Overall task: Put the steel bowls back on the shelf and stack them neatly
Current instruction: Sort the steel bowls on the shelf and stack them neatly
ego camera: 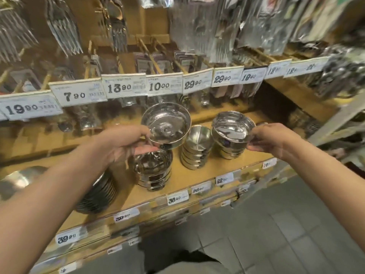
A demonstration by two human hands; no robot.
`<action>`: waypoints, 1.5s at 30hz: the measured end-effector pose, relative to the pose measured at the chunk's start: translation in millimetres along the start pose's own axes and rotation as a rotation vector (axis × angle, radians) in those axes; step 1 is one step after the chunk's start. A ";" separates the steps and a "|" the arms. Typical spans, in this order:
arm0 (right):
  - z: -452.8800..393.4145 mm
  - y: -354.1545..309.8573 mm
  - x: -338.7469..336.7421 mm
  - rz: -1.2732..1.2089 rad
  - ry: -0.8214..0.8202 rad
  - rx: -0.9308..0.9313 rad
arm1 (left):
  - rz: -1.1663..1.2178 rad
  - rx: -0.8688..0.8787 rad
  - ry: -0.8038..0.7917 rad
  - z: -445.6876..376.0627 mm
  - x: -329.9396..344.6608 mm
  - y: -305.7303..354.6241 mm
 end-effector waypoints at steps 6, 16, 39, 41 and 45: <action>-13.2 10.5 -47.4 -0.074 -0.014 0.002 | 0.029 0.034 -0.012 6.9 42.5 -3.2; -104.3 9.0 -159.9 0.009 -0.031 -0.105 | 0.027 0.069 0.064 -37.3 185.7 3.1; -211.8 -42.5 -52.9 0.405 -0.460 -0.165 | 0.031 -0.013 0.275 -73.4 225.6 10.9; -221.2 -41.4 -49.1 0.411 -0.486 -0.180 | 0.037 -0.016 0.278 -79.2 233.4 8.4; -235.5 -35.4 -42.0 0.432 -0.499 -0.170 | 0.062 -0.039 0.290 -86.2 245.8 -0.5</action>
Point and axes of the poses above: each hand's wrist, its own z-axis away from the middle knuckle, its own x-axis out of the palm, y = z × x, the point moved 4 cm from there along -z, towards the middle knuckle, and after that the axes turned 8 degrees about x, right-handed, at the moved point
